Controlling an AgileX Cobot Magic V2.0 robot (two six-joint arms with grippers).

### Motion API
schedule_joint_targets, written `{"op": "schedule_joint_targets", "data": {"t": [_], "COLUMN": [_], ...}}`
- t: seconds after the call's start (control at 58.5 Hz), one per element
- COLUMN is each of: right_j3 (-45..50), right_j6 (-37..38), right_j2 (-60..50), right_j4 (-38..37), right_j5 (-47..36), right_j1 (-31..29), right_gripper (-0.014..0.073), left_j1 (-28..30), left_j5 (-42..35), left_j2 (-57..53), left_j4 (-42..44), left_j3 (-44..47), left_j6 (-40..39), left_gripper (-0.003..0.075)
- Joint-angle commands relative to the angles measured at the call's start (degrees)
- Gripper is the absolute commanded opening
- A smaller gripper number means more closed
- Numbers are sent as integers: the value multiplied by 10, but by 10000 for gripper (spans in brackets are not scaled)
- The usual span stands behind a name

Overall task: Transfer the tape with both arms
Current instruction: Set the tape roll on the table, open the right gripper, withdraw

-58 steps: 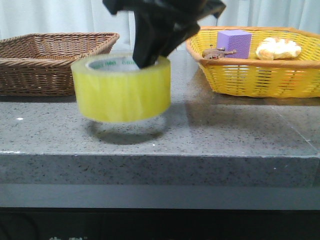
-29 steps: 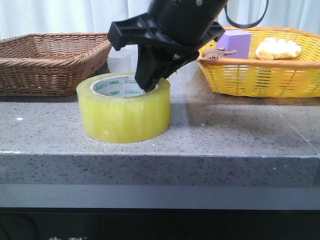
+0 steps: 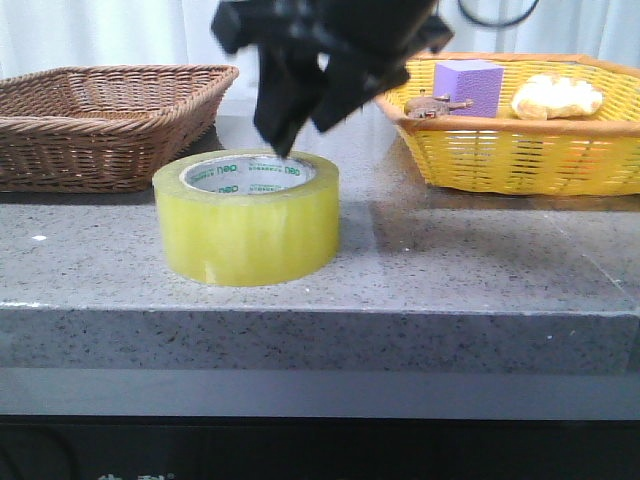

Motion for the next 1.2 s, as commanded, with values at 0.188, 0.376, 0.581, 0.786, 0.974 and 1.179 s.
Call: {"op": "schedule_joint_targets", "data": {"t": [0.188,0.376,0.581,0.786,0.974,1.179], "right_j3": [-18,-18,-17,-10,57,198], "right_j6": [-5,-5,2,26,26,26], "right_j2": [-86,-102,-141,-217,-321,-455], "right_j4": [3,3,3,3,3,3], "right_j5": [-38,-38,-8,59,45,-35], "right_j1": [-2,-6,-62,-181,-276,-287], "right_gripper": [242,-18,-79,-79,-79,-79], "left_j1": [-2,-2,-2,-2,-2,-2], "left_j5": [-45,-45,-45,-45,-45,-44], "left_j2": [4,4,4,4,4,4], "left_j4": [-1,-1,-1,-1,-1,-1], "left_j3": [-20,-20,-20,-20,-20,-20], "left_j6": [-3,-3,-3,-3,-3,-3], "left_gripper": [619,619,619,619,619,619]}}
